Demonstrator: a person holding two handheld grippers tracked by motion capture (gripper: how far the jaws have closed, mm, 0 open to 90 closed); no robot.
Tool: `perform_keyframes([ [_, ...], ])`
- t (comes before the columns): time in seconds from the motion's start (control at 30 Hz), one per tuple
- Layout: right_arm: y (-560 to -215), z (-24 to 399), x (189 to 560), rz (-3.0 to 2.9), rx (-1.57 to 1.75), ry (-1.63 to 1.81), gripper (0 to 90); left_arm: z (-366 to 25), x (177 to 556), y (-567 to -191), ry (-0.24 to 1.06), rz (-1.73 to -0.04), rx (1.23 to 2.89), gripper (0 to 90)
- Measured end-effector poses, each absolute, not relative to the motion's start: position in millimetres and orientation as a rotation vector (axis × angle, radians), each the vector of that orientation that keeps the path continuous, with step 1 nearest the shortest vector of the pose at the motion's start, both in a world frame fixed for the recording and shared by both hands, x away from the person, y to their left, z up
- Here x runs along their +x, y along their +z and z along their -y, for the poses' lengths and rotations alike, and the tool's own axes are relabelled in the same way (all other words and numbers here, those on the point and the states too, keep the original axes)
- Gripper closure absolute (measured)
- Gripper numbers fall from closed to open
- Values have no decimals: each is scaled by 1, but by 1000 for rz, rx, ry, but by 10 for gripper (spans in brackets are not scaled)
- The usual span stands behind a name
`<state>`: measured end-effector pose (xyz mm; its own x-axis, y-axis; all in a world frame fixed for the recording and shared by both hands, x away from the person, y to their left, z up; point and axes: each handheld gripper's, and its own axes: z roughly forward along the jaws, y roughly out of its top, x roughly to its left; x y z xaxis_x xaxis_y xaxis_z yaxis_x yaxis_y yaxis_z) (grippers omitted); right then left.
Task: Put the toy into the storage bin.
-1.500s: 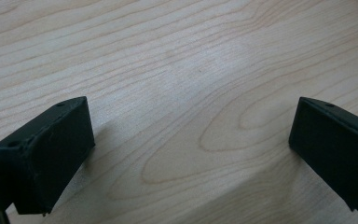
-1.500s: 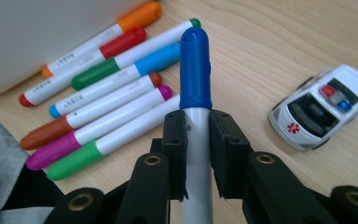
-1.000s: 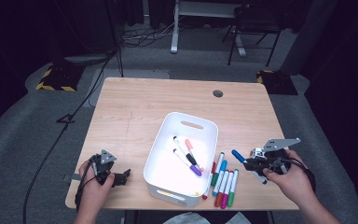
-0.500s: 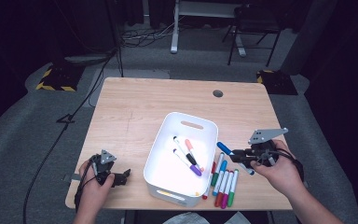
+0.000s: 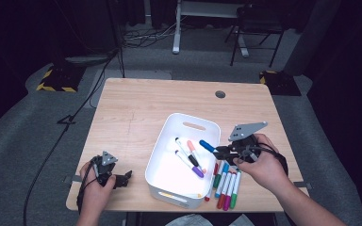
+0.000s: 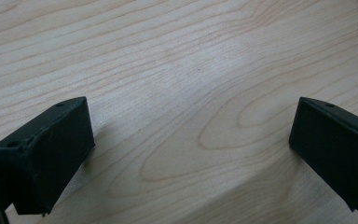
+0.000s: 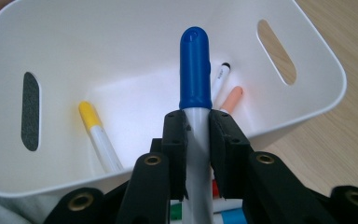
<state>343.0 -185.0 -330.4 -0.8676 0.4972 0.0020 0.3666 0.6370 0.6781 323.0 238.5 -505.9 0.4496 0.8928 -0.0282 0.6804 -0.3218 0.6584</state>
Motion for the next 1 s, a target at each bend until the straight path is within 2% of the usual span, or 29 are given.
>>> perform_keyframes([
  [0.67,-324,127,366,-2690,573,1059,766,-239,323,-506,454,-1310,2105,2],
  [1.0,-337,115,371,-2690,536,1086,766,-239,323,-506,452,-1311,2103,2],
])
